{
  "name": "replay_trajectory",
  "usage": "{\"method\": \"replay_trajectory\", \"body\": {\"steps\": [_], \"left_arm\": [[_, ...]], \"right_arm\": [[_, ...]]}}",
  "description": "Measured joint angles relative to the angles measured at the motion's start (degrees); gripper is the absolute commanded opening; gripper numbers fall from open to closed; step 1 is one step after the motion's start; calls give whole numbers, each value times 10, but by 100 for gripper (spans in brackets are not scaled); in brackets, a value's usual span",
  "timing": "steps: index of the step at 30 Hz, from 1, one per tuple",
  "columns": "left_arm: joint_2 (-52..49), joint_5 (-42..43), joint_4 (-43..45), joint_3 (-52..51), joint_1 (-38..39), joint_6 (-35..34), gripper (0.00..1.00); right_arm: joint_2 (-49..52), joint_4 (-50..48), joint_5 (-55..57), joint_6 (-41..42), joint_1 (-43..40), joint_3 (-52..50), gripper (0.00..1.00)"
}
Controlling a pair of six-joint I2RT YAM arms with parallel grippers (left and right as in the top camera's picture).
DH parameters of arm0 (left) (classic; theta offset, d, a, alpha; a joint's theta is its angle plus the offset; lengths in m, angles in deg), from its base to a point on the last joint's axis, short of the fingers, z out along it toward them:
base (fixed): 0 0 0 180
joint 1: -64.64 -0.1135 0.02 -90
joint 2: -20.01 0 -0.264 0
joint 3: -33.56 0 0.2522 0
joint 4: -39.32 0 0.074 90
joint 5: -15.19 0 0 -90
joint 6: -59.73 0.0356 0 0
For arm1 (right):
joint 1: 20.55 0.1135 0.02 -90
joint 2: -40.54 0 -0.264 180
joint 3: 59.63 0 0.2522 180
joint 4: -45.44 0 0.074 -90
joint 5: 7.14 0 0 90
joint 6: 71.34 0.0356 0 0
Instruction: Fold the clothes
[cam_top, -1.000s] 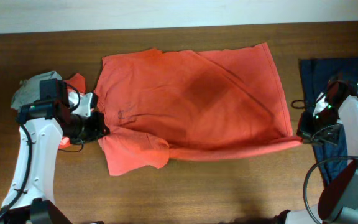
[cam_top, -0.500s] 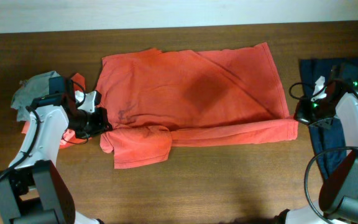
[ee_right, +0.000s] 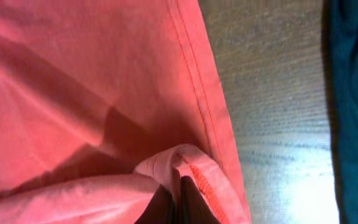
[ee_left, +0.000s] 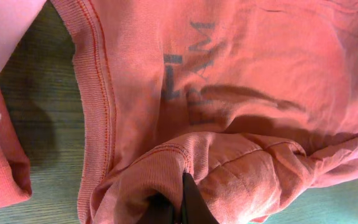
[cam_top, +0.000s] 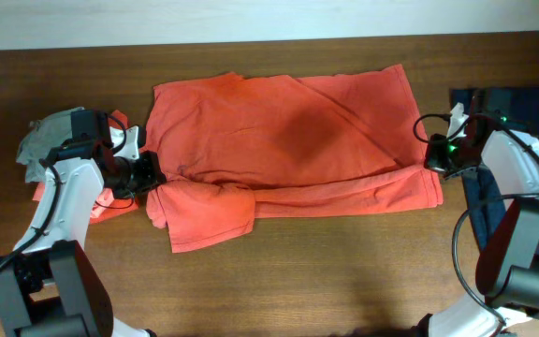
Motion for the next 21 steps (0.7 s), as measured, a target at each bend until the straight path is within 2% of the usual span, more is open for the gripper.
{"method": "replay_trajectory", "body": {"steps": [4, 7, 11, 21], "left_arm": [[-1, -15, 1, 0, 0, -6, 1], [-1, -23, 3, 0, 0, -10, 1], [-1, -29, 12, 0, 0, -13, 1], [-9, -31, 18, 0, 0, -15, 1]], "right_arm": [[12, -16, 0, 0, 0, 0, 6], [19, -27, 0, 0, 0, 0, 18], [23, -32, 0, -1, 0, 0, 22], [23, -62, -81, -32, 0, 0, 23]]}}
